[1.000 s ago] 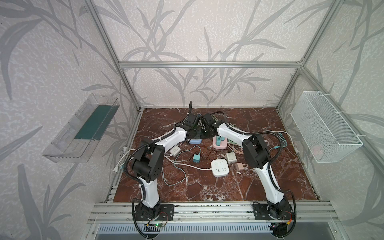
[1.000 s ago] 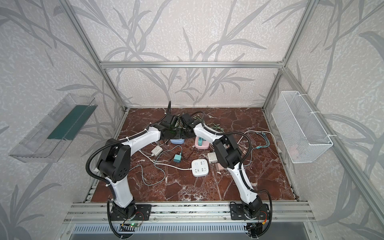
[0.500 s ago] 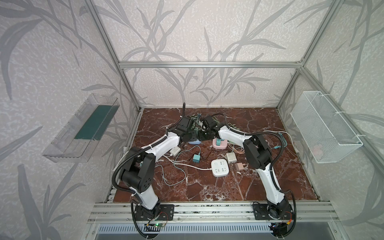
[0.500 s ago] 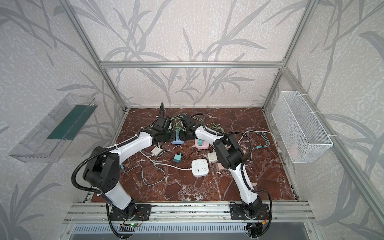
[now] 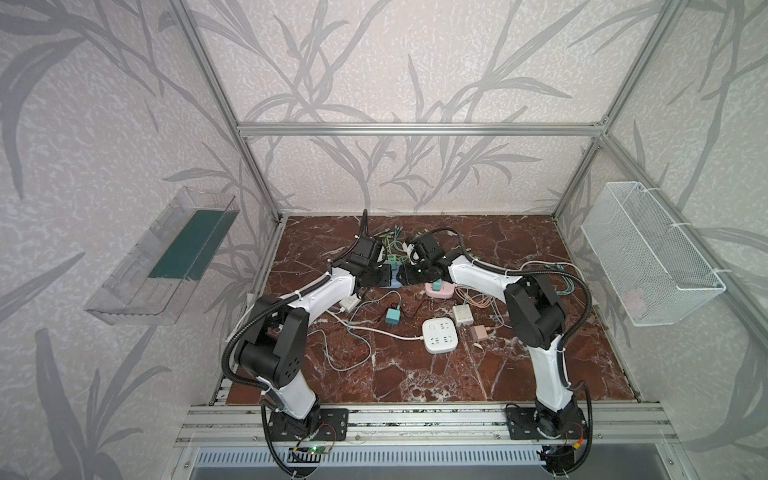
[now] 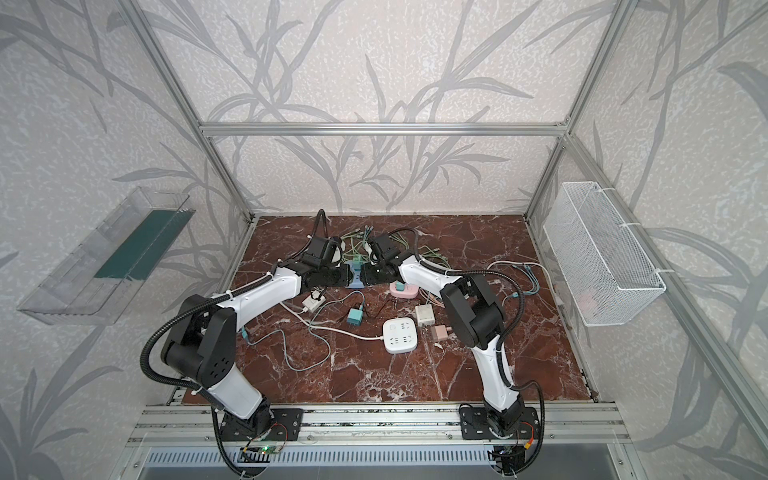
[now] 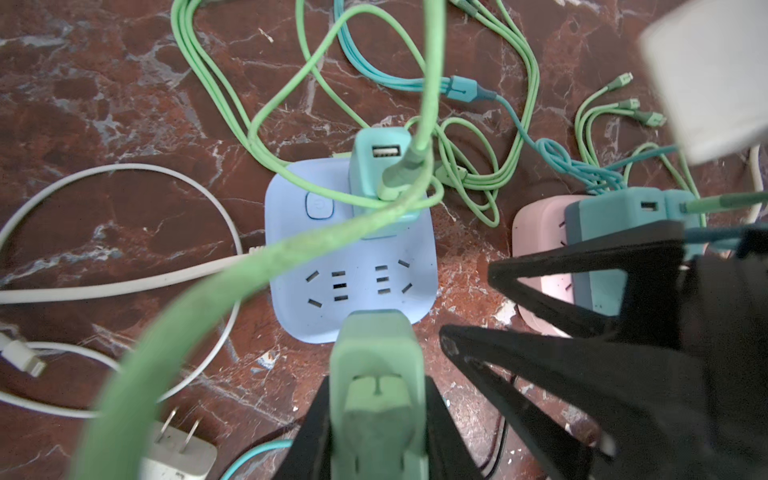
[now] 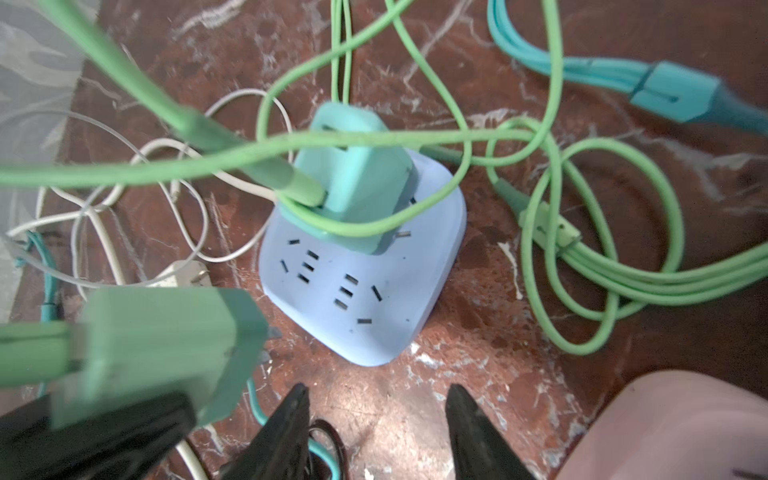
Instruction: Pull the plug off the socket
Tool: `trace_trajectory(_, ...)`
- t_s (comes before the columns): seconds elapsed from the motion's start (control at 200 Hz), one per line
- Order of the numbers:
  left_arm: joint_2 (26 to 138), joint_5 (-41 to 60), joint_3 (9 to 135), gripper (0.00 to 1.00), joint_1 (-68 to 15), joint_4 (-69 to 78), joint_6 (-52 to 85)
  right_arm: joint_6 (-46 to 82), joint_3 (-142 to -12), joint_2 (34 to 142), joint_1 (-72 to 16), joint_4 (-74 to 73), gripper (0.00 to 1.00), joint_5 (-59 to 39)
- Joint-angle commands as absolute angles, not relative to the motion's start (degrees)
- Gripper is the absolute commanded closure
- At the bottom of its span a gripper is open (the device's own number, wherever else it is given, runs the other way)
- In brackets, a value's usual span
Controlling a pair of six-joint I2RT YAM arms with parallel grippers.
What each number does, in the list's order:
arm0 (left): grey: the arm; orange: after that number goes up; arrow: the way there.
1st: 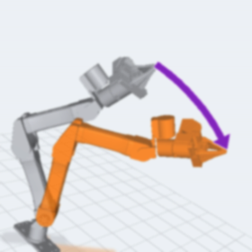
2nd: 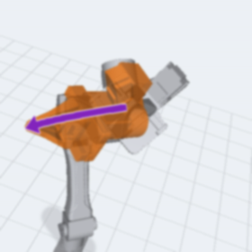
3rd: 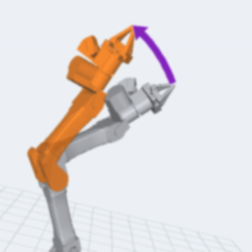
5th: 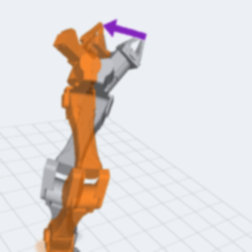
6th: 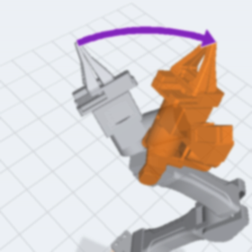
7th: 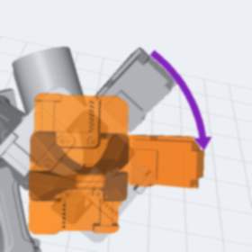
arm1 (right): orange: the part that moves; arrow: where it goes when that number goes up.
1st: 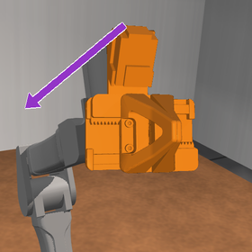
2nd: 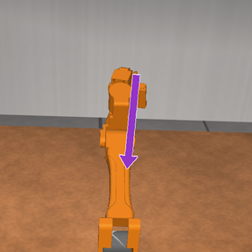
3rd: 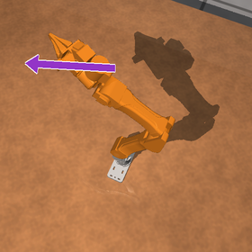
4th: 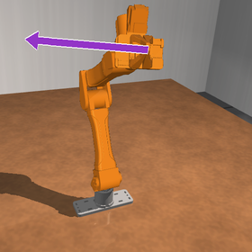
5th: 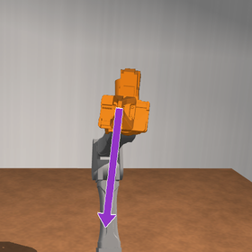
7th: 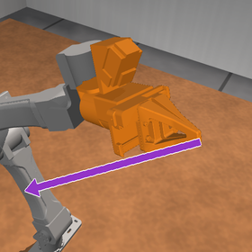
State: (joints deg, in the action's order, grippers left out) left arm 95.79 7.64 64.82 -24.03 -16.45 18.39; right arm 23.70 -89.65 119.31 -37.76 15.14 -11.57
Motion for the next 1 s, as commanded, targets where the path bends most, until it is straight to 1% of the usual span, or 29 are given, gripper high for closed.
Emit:
trace_trajectory(0.0,95.72,5.47,67.85,0.82,-24.86,-18.69,14.43,22.99,-87.44,113.8,-37.36,11.46,0.46,-8.93)
trace_trajectory(0.2,98.0,2.4,69.82,0.82,-26.74,-21.69,10.4,20.61,-86.49,109.56,-36.82,12.63,0.45,-5.62)
trace_trajectory(0.53,104.32,-6.11,78.79,0.81,-31.79,-29.78,4.42,20.83,-81.4,102.85,-33.04,10.49,0.44,-2.01)
trace_trajectory(0.72,108.21,-10.04,81.92,0.81,-34.45,-32.63,2.44,19.8,-78.26,98.89,-30.62,10.1,0.44,-0.97)
trace_trajectory(0.995,112.91,-15.85,85.68,0.81,-38.25,-36.63,1.43,19.34,-75.98,96.2,-27.94,10.72,0.43,-0.84)
